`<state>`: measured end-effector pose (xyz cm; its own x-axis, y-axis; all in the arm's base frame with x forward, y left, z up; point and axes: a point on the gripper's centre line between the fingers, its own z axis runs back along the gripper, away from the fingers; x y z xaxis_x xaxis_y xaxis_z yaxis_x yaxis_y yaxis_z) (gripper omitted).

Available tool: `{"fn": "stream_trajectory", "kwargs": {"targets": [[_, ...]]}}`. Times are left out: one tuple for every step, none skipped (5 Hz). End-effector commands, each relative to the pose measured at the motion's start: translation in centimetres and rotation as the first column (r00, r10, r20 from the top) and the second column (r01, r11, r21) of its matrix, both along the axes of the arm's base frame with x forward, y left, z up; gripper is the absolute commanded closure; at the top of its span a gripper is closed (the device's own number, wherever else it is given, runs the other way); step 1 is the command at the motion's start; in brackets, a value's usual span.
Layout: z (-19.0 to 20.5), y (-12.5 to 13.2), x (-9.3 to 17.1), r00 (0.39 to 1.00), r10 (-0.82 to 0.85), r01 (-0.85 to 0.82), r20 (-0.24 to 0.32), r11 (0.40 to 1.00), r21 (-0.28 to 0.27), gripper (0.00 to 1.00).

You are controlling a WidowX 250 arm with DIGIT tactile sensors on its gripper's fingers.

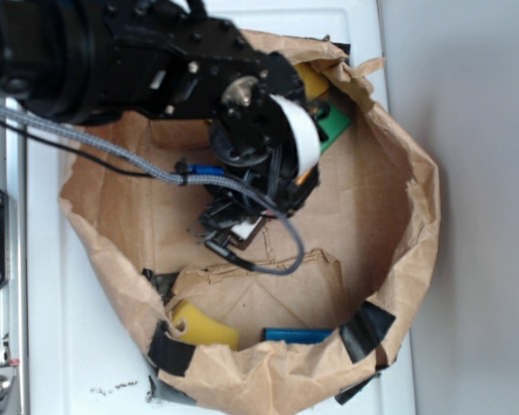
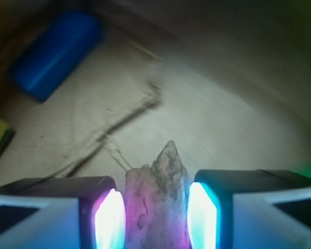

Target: Grab the wood chip.

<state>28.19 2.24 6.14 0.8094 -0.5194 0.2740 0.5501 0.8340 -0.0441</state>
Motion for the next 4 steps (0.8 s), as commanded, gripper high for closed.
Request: {"fn": "stream_trajectory", "kwargs": {"targets": [[5.1,0.1,1.4,0.914,0.368,-0.363,-0.172,0.93,0.063,1.0],[6.0,0.6,2.6,0.872,0.389,-0.388,-0.296,0.919,0.064,1.0],[6.8,0.6,2.4,0.89,0.335,-0.344,-0.308,0.939,0.029,1.0],[6.3,0.1,2.2,0.894,0.283,-0.29,-0.346,0.956,0.032,0.13]]}}
